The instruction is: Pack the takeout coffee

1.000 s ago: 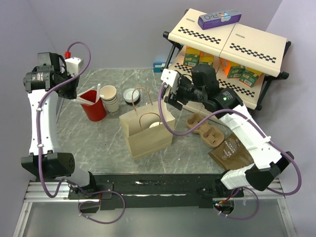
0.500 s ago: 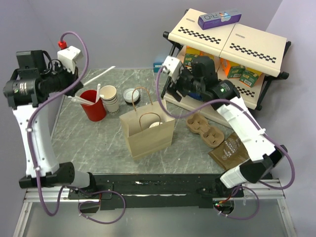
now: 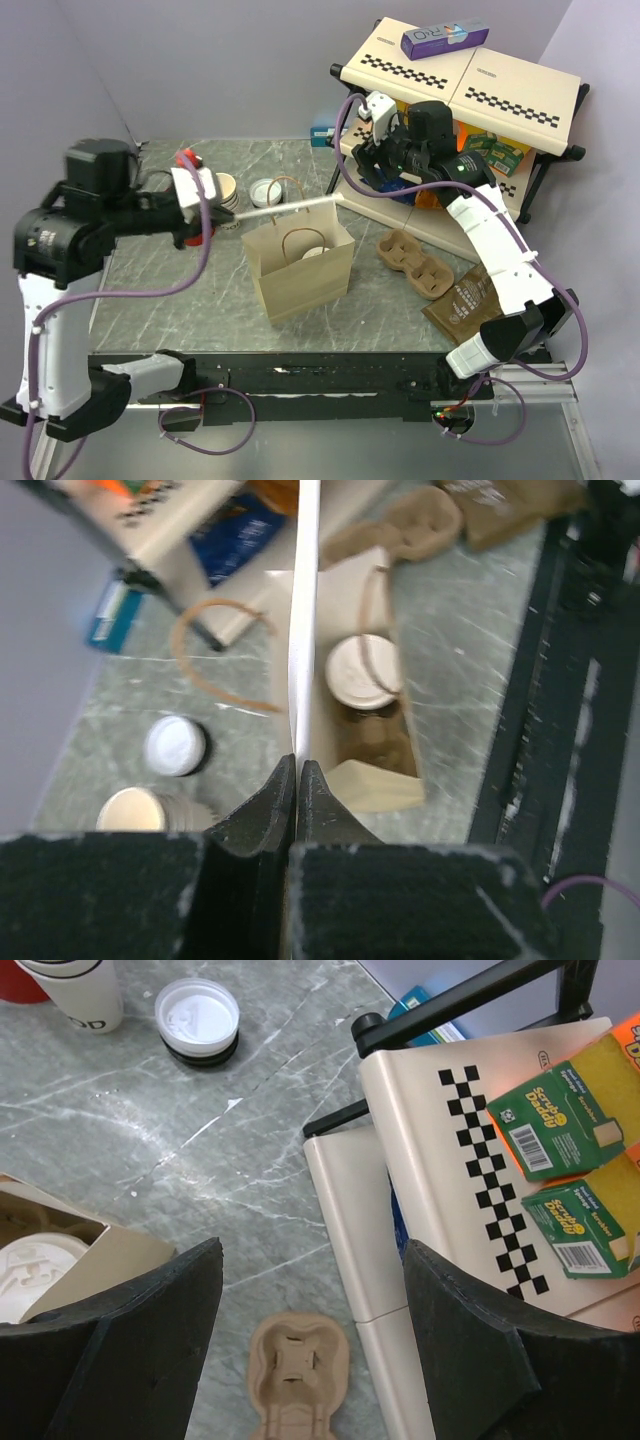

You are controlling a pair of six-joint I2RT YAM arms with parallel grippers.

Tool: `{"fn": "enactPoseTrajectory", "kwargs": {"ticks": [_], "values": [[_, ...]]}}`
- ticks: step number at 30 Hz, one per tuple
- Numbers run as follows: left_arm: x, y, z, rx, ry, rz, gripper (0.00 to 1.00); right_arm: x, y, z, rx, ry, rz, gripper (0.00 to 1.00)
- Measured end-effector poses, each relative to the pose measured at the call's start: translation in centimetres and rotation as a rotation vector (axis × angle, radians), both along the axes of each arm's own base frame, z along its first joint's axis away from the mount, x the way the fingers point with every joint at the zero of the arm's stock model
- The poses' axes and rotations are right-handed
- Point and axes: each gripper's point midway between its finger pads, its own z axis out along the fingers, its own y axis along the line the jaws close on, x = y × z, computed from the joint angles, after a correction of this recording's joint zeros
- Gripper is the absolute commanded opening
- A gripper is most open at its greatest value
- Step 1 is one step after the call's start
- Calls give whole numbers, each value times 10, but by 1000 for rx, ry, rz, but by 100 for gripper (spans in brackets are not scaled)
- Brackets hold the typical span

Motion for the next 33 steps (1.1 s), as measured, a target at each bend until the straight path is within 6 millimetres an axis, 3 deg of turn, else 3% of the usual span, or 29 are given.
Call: {"fn": "enactPoseTrajectory", "kwargs": {"ticks": [4,11,19,25,33], "values": [[-2,-16,-31,81,70,-53,1,-1,1,-1,8,9,2,79],[27,-14,-80,216,187,27,1,-3,2,-6,11,27,2,80],[34,-2,-84,278,161,103,1,-7,4,-23,10,77,13,80],[38,-14,-97,367,146,80,1,-9,6,-22,21,82,26,80],[39,-16,-105,495,58,55,25,-10,8,-27,28,98,31,80]]}}
